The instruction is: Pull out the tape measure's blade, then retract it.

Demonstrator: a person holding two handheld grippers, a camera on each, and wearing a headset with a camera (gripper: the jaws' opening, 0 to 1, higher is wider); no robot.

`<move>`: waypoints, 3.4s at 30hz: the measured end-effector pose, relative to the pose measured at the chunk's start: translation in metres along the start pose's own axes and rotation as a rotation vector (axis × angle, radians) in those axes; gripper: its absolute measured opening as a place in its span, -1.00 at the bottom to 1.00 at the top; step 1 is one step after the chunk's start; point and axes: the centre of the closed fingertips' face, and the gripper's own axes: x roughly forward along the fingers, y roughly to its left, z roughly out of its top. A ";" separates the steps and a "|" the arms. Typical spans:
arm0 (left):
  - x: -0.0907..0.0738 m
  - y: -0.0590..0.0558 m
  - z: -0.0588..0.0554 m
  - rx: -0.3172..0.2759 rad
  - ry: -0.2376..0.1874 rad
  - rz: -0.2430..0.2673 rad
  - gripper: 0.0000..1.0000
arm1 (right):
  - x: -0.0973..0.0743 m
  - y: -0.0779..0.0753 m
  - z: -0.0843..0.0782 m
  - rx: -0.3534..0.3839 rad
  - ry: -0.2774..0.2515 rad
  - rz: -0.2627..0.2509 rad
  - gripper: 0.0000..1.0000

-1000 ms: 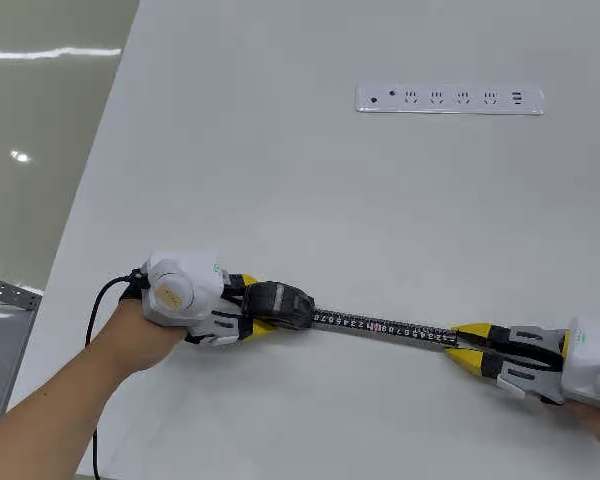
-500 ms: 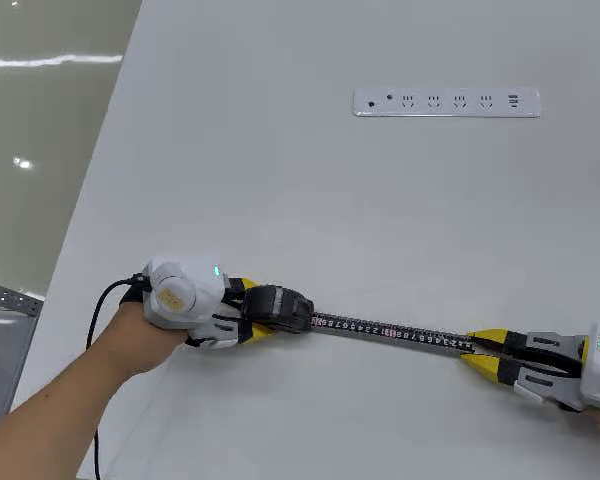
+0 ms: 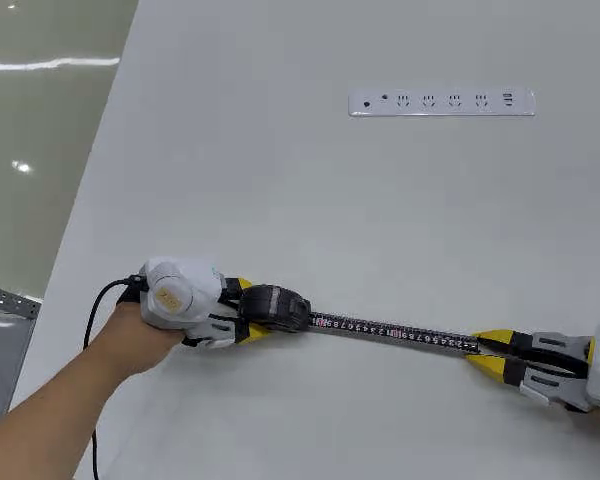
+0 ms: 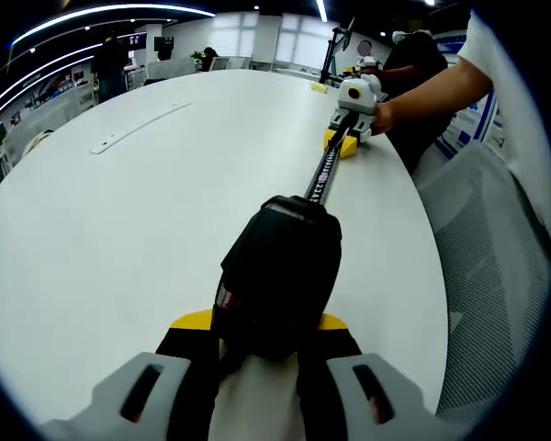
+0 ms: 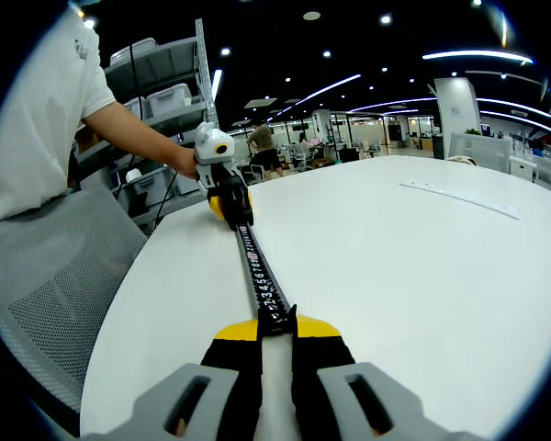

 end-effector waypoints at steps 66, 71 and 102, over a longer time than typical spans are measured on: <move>-0.002 0.000 0.003 0.047 0.027 0.010 -0.38 | -0.025 0.001 -0.004 -0.018 0.057 -0.035 -0.68; -0.001 -0.001 0.000 0.064 0.052 0.011 -0.34 | -0.025 0.007 -0.002 -0.020 0.066 -0.026 -0.56; -0.017 0.000 0.009 -0.044 0.010 0.089 0.17 | -0.032 0.001 -0.006 0.044 0.109 -0.112 -0.15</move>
